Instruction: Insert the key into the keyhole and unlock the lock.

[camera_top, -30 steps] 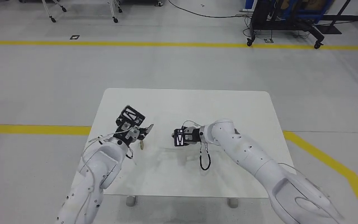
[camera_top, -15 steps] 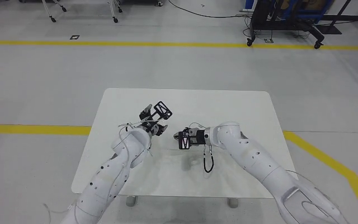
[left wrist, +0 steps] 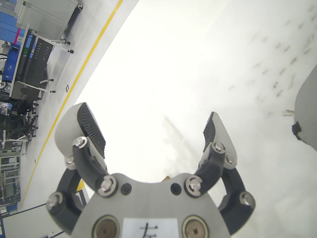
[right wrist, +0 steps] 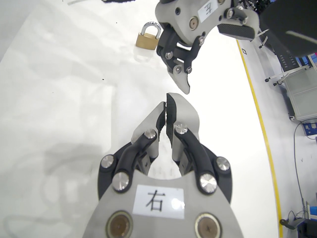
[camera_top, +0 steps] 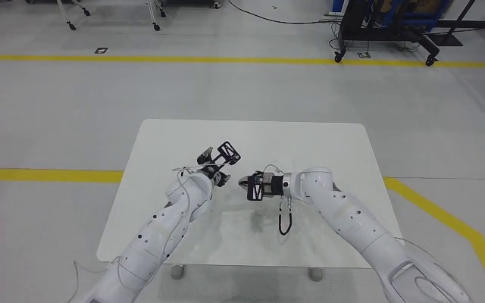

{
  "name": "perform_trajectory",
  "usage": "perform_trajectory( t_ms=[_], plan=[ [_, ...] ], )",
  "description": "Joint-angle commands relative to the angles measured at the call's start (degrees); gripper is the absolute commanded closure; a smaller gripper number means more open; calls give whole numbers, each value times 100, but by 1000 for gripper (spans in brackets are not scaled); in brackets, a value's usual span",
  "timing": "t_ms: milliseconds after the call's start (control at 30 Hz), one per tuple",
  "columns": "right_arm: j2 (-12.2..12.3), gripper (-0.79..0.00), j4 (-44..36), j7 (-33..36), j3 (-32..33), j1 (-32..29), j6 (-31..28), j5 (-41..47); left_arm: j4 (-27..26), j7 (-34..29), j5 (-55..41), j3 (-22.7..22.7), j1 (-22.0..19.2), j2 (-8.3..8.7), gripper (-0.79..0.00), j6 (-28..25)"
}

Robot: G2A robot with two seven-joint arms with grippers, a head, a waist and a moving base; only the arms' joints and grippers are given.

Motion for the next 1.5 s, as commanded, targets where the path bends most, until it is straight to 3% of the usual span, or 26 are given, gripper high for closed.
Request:
perform_trajectory(
  t_ms=[0,233,500,667,733,800,900,1133,1267,1367,1467],
  plan=[
    [7,0,57,-66,71,-21,16,164,68,32,29,15,-14,-17,-785,25],
    [58,0,99,-274,260,-101,31,412,13,174,-86,-235,-30,-25,-785,144],
    [142,0,-104,-306,413,-275,-104,444,-1105,398,-652,-1596,638,212,-785,80],
    [142,0,-104,-306,413,-275,-104,444,-1105,398,-652,-1596,638,212,-785,80],
    [130,0,-86,-455,511,-378,-80,894,-1105,398,-652,-1596,638,212,-785,80],
    [122,0,-56,-944,641,-432,-430,1557,-1105,398,-652,-1596,638,212,-785,80],
    [129,0,173,-1832,757,-441,-1494,2509,-1105,398,-652,-1596,638,212,-785,80],
    [218,0,463,-2327,383,-353,-1494,3494,-1105,398,-652,-1596,638,212,-785,80],
    [218,0,463,-2327,383,-353,-1494,3494,-1108,433,-675,-1595,651,212,-785,72],
    [218,0,463,-2327,383,-353,-1494,3494,-1127,954,-1902,-1845,802,213,-785,-547],
    [198,0,216,-2399,157,-515,-1494,3994,-709,710,-4455,-2163,794,224,-785,-2063]
  ],
)
